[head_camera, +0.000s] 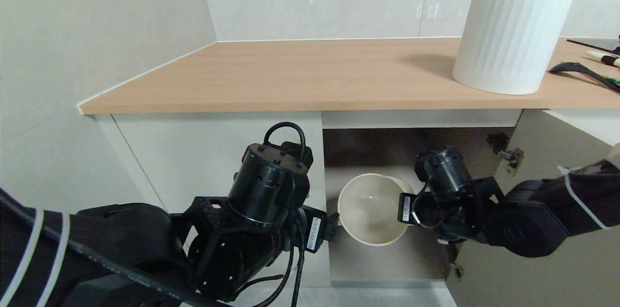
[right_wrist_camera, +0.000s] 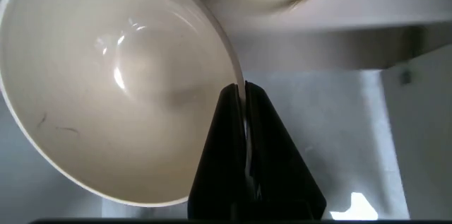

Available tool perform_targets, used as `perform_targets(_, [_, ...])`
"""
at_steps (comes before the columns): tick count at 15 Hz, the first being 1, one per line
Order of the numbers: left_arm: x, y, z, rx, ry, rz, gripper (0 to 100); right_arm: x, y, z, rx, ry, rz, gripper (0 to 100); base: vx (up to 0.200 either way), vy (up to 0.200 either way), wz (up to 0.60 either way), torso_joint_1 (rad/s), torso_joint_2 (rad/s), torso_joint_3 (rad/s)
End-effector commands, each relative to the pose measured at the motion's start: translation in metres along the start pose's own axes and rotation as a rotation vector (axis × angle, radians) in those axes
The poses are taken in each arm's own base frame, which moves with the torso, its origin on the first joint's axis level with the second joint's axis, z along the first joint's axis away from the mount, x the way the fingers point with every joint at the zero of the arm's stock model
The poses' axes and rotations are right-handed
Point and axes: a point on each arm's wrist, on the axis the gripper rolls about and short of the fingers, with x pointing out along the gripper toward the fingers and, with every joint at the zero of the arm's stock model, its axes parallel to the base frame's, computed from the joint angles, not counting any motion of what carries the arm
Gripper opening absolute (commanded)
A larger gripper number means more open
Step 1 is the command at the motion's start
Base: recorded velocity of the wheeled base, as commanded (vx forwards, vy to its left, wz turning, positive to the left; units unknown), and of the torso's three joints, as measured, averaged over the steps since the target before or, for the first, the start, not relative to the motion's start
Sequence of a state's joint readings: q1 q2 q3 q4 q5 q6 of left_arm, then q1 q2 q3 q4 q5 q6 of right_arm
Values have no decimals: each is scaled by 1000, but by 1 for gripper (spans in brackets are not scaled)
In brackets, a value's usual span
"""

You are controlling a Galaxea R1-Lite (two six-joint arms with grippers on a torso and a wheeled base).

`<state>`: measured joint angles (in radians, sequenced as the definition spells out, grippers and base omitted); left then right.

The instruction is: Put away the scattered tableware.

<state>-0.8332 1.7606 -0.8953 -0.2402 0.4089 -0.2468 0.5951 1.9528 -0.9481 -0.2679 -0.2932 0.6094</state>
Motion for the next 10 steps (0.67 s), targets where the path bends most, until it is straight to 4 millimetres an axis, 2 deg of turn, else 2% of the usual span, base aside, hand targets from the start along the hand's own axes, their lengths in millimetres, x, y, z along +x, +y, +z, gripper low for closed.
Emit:
perform_targets(1, [-2, 0, 1, -3, -5, -2, 100, 30, -7, 8, 56, -8, -60, 0, 0, 0, 0, 0, 0, 0])
perform_targets(4, [-3, 0, 2, -6, -10, -3, 100, 53, -20, 20, 124, -27, -105, 0, 0, 0, 0, 0, 0, 0])
perform_targets(7, [-3, 1, 2, -5, -9, -3, 100, 70, -25, 21, 153, -45, -157, 0, 0, 0, 0, 0, 0, 0])
perform_targets(10, [-3, 1, 2, -5, -9, -3, 100, 77, -27, 28, 187, -71, -170, 0, 0, 0, 0, 0, 0, 0])
